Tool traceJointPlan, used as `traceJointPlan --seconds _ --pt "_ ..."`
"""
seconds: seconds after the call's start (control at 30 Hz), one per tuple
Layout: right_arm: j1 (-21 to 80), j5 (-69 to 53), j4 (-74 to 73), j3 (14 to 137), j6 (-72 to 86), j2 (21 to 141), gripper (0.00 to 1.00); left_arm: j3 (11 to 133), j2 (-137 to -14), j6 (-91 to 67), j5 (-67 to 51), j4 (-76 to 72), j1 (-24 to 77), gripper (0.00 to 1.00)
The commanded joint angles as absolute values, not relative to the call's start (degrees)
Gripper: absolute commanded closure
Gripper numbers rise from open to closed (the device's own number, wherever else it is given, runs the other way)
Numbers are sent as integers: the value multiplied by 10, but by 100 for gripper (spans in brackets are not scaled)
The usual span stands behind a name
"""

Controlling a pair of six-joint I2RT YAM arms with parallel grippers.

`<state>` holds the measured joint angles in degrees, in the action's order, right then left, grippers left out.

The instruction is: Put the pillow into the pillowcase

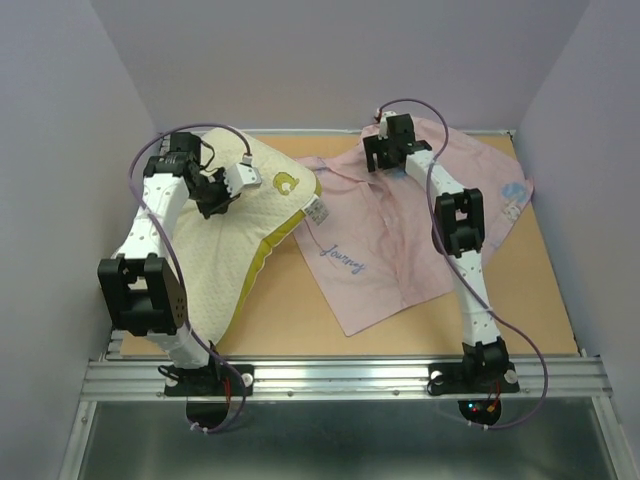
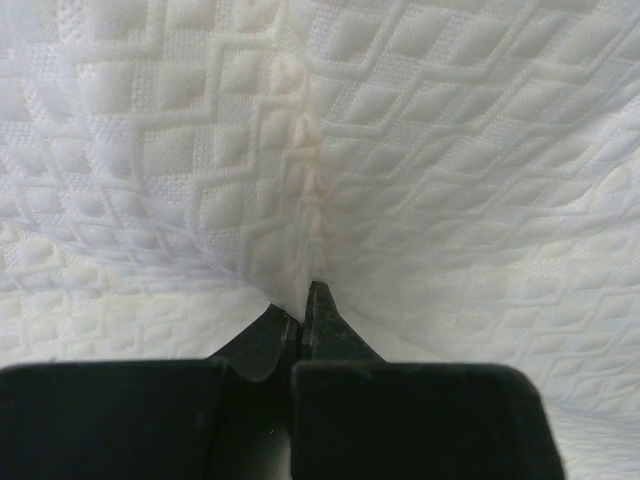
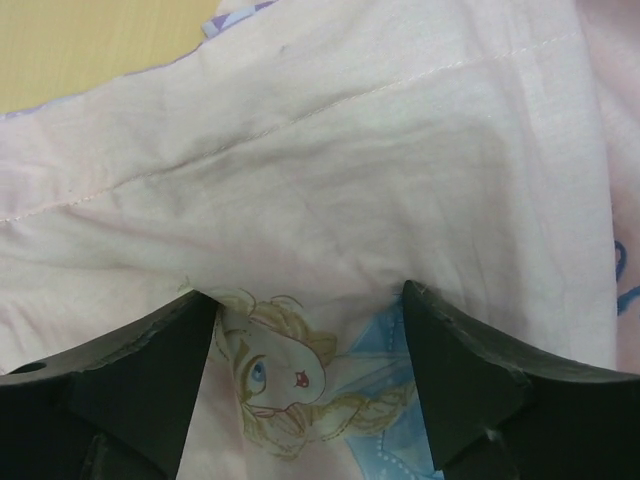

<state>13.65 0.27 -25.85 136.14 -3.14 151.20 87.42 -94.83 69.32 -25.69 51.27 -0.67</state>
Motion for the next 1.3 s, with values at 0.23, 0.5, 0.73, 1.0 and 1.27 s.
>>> traceJointPlan --seconds 0.23,0.5,0.73,1.0,1.27 --pt "134 -144 -238 1083 -28 1224 19 744 -831 702 -317 454 19 100" --pt "149 -112 -242 976 -39 1179 33 703 -811 691 -334 403 21 100" --pt "168 -77 -260 993 -19 1209 35 686 -800 691 -328 386 21 100" --pt "185 -49 -268 972 -22 1229 40 683 -804 696 -321 380 22 100" --pt "185 41 -268 990 -15 1249 49 675 -802 691 -324 373 22 100"
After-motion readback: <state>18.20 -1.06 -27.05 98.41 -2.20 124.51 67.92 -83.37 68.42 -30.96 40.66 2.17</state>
